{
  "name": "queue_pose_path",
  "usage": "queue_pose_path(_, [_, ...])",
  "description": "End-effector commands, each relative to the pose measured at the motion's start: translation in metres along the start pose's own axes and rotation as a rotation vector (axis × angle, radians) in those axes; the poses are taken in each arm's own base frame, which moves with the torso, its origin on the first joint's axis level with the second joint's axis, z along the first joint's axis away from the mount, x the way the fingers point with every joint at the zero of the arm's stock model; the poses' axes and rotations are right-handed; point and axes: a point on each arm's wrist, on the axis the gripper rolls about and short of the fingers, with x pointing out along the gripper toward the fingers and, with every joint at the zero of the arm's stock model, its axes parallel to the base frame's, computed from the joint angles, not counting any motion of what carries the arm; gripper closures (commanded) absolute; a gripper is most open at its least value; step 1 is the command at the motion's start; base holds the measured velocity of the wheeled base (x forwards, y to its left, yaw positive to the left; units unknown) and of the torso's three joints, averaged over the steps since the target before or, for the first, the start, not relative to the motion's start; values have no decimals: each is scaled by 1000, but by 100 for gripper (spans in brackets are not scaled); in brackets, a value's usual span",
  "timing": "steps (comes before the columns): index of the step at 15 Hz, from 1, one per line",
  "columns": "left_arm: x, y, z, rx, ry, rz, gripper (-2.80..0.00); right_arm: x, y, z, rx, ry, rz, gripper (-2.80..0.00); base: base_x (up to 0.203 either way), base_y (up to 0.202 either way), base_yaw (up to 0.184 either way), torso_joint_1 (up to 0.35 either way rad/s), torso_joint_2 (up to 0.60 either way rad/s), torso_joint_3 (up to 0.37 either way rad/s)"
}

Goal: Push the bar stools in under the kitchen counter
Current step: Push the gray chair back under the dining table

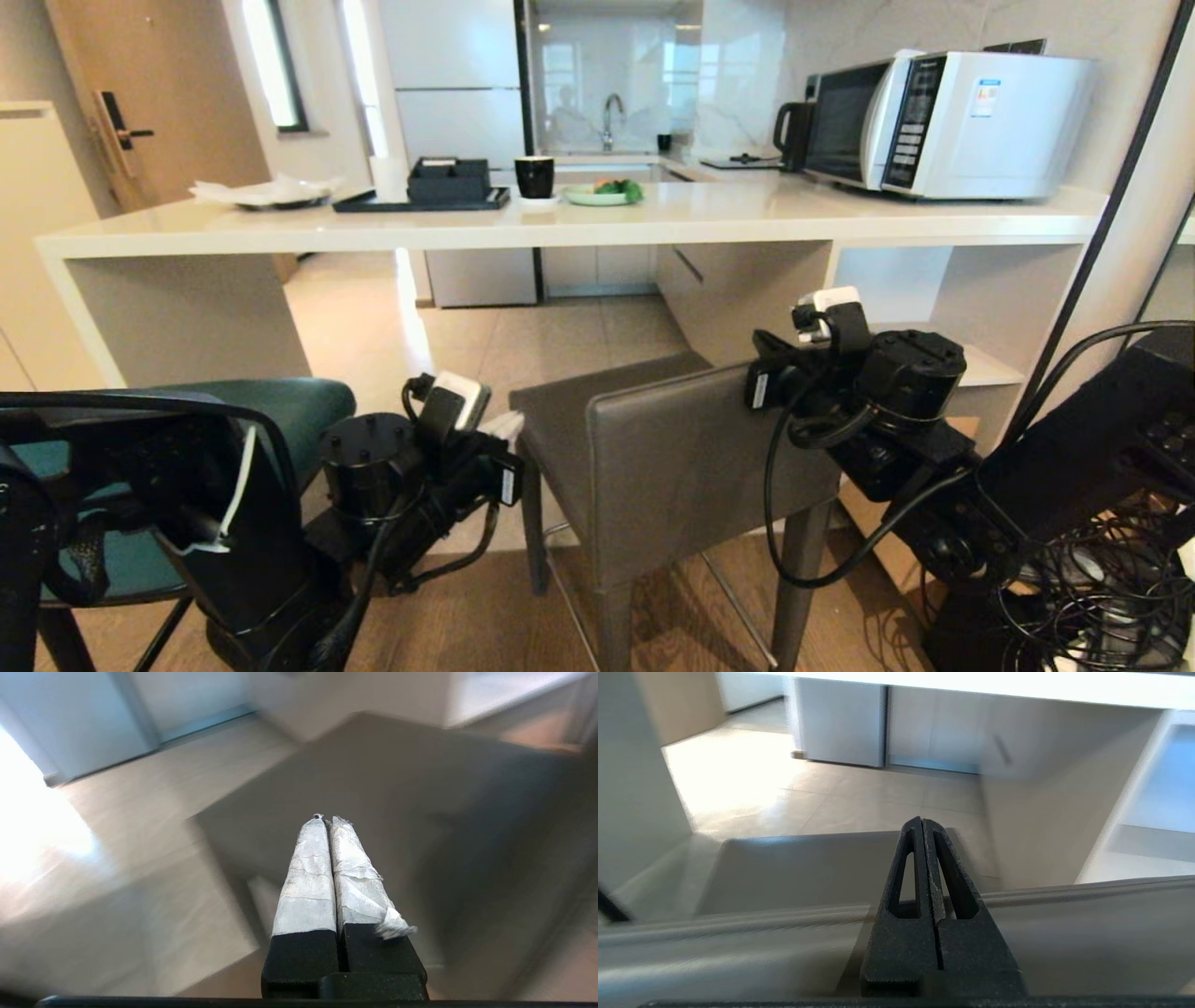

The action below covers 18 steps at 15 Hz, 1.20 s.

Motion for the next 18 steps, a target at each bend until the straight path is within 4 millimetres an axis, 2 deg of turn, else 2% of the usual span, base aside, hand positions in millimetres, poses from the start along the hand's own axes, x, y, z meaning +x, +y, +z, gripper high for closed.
queue_pose_path(1, [-9,0,10,-3,-26,28,0,-3,-21,27,10,-69,-62,0,0,0,0,0,0,0])
queue_pose_path(4, [-28,2,19,-8,-23,73,0,-13,-58,68,88,-84,-143,0,0,0,0,0,0,0])
queue_pose_path(7, [-33,-13,21,-41,-19,108,0,-14,-113,69,103,-53,-209,0,0,0,0,0,0,0])
queue_pose_path(8, [-35,-21,22,-49,-20,97,0,-11,-123,59,103,-25,-209,0,0,0,0,0,0,0])
queue_pose_path(12, [-42,-62,20,-46,-3,171,0,13,-145,-8,111,110,-232,0,0,0,0,0,0,0])
queue_pose_path(14, [-44,-65,18,-43,11,221,0,29,-150,-36,113,125,-226,0,0,0,0,0,0,0])
queue_pose_path(16, [-49,-64,17,-39,20,223,0,44,-162,-52,110,113,-245,0,0,0,0,0,0,0])
queue_pose_path(18, [-50,-65,14,-33,32,220,0,47,-166,-67,112,136,-246,0,0,0,0,0,0,0])
